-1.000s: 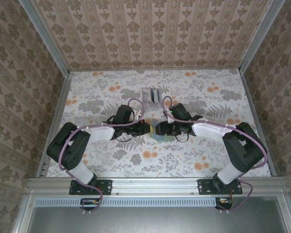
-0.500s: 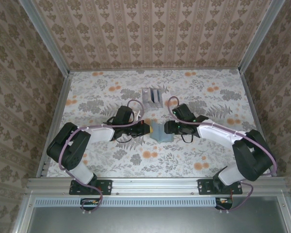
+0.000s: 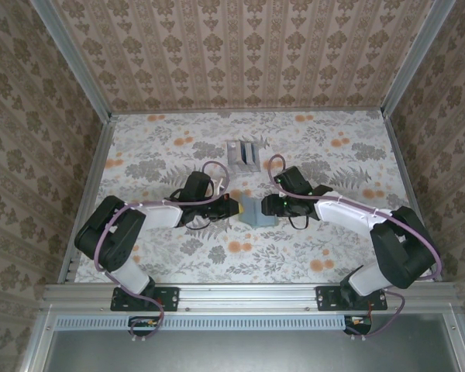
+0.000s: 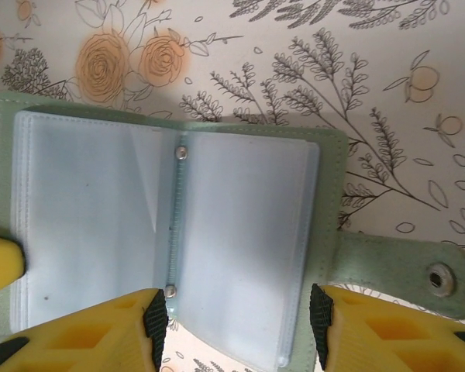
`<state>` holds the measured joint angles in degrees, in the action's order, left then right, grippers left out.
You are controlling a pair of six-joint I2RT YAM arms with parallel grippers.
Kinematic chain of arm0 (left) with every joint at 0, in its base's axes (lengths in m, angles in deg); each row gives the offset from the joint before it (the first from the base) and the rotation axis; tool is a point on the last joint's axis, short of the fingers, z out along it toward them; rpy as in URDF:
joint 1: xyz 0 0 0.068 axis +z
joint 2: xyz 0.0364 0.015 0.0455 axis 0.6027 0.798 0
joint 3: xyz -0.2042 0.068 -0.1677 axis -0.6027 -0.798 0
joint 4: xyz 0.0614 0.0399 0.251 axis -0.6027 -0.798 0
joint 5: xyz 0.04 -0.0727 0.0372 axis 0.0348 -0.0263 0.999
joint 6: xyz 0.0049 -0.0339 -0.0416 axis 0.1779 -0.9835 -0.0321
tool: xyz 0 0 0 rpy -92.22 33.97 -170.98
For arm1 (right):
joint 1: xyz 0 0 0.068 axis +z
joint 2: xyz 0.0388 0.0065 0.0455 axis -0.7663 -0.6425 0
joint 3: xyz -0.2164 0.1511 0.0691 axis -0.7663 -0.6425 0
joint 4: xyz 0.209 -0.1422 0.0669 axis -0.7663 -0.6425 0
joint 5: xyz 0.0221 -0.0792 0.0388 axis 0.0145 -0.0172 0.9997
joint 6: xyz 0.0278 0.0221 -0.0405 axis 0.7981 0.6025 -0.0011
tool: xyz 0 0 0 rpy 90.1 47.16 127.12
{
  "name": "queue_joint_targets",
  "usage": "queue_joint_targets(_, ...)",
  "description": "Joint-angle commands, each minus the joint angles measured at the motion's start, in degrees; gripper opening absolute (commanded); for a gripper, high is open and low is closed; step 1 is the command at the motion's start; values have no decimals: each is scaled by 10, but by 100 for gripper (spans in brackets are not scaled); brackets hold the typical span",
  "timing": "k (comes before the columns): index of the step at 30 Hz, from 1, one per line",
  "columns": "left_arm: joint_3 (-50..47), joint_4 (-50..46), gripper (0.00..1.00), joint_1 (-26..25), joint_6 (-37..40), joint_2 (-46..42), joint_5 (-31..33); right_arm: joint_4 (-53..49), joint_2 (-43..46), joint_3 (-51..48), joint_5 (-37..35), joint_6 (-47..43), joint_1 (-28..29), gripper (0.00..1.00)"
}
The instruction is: Put the credit cards into the card holder
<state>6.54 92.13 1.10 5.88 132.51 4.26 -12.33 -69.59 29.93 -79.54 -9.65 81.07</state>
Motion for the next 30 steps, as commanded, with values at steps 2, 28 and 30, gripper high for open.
queue_joint_targets(2,-3,17,0,-2,-4,11,-2,2,3,-5,30,15,-12,55)
queue_joint_targets(28,4,15,0,-2,-4,18,-10,72,-39,-37,148,32,-51,52)
queue_joint_targets(30,4,16,0,-2,-5,19,-8,65,-23,-38,142,29,-51,54)
